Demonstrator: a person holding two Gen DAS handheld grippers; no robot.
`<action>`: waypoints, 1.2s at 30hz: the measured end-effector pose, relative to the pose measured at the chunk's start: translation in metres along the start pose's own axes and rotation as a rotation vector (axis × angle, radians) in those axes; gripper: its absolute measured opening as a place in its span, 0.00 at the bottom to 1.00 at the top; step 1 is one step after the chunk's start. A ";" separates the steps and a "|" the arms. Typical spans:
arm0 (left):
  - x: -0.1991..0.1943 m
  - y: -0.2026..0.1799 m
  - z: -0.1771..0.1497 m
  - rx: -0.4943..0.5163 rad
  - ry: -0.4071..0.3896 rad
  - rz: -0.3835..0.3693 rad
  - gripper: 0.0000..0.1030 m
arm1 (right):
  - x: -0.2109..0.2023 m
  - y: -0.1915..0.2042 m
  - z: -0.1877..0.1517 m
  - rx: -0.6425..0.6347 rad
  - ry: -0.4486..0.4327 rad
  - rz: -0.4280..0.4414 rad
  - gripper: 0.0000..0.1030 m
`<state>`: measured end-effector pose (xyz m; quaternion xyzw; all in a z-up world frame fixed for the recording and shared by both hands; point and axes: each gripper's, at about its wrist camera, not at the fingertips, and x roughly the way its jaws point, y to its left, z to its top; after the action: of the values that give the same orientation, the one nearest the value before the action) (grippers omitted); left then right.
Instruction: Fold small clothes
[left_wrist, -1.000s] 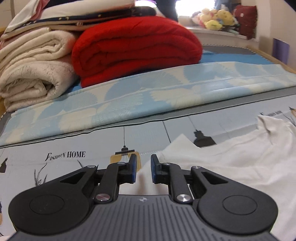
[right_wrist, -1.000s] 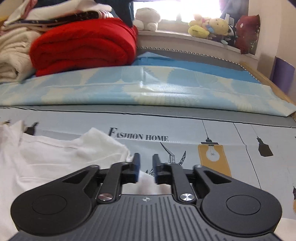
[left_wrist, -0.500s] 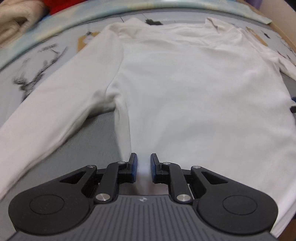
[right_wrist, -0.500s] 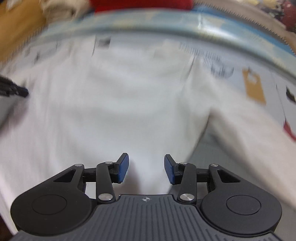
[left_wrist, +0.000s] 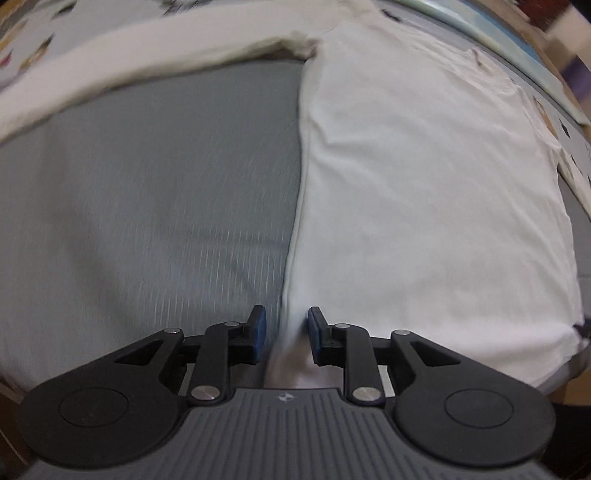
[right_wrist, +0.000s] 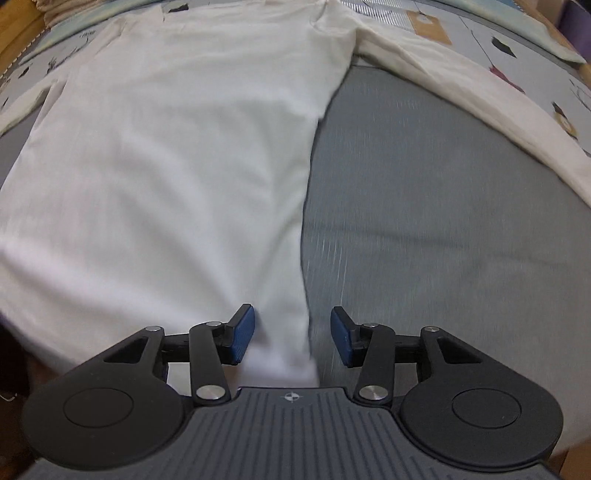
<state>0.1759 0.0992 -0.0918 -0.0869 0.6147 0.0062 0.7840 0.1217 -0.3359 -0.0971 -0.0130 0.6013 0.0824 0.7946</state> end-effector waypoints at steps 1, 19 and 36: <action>-0.002 0.002 -0.003 -0.018 0.009 -0.001 0.26 | -0.002 0.000 -0.003 0.013 0.002 0.004 0.47; -0.027 -0.003 -0.014 -0.044 -0.029 -0.010 0.05 | -0.027 -0.017 -0.010 0.229 -0.062 0.001 0.06; -0.021 -0.043 -0.016 0.138 -0.046 -0.032 0.22 | -0.042 -0.019 0.000 0.271 -0.224 -0.080 0.41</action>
<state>0.1607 0.0570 -0.0696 -0.0424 0.5938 -0.0466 0.8021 0.1128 -0.3591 -0.0583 0.0797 0.5137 -0.0300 0.8537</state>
